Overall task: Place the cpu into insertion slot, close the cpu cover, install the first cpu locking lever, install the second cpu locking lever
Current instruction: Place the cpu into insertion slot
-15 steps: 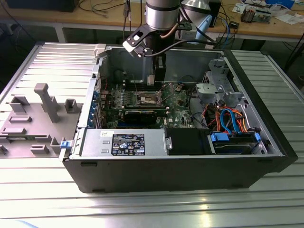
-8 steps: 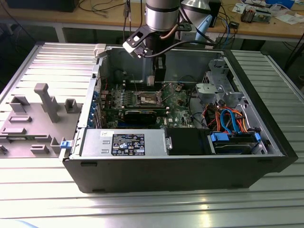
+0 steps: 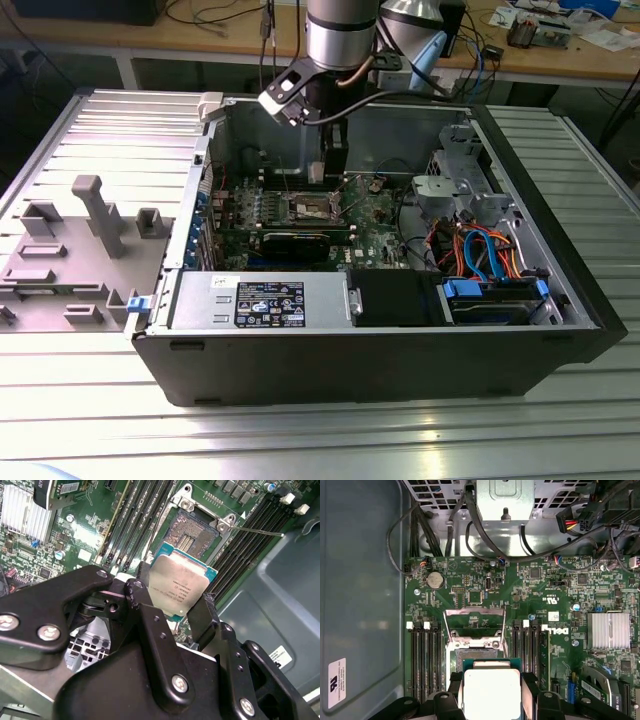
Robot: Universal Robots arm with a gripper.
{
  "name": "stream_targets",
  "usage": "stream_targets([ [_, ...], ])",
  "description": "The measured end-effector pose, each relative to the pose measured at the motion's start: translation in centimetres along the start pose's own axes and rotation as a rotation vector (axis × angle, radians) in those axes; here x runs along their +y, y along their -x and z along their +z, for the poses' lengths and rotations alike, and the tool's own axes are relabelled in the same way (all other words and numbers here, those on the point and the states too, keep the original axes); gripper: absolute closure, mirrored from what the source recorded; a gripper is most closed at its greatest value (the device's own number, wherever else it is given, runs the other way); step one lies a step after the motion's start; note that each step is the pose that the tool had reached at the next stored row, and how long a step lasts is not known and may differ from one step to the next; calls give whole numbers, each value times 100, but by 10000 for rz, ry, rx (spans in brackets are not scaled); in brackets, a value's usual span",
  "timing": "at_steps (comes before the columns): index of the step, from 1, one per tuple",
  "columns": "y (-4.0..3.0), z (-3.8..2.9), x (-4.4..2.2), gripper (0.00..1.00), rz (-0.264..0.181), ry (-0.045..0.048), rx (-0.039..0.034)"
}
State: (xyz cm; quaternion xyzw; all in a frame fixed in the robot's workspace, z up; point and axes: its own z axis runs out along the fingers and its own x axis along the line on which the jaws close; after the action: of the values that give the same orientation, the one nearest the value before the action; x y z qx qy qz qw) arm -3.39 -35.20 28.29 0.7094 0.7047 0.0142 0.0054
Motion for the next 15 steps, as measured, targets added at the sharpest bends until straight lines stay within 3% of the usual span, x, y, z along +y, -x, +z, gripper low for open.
stream_targets([
  [10, -2, 30, -1, 45, 0, -72, 2],
  [15, -6, 48, -1, 45, 3, -282, 0],
])
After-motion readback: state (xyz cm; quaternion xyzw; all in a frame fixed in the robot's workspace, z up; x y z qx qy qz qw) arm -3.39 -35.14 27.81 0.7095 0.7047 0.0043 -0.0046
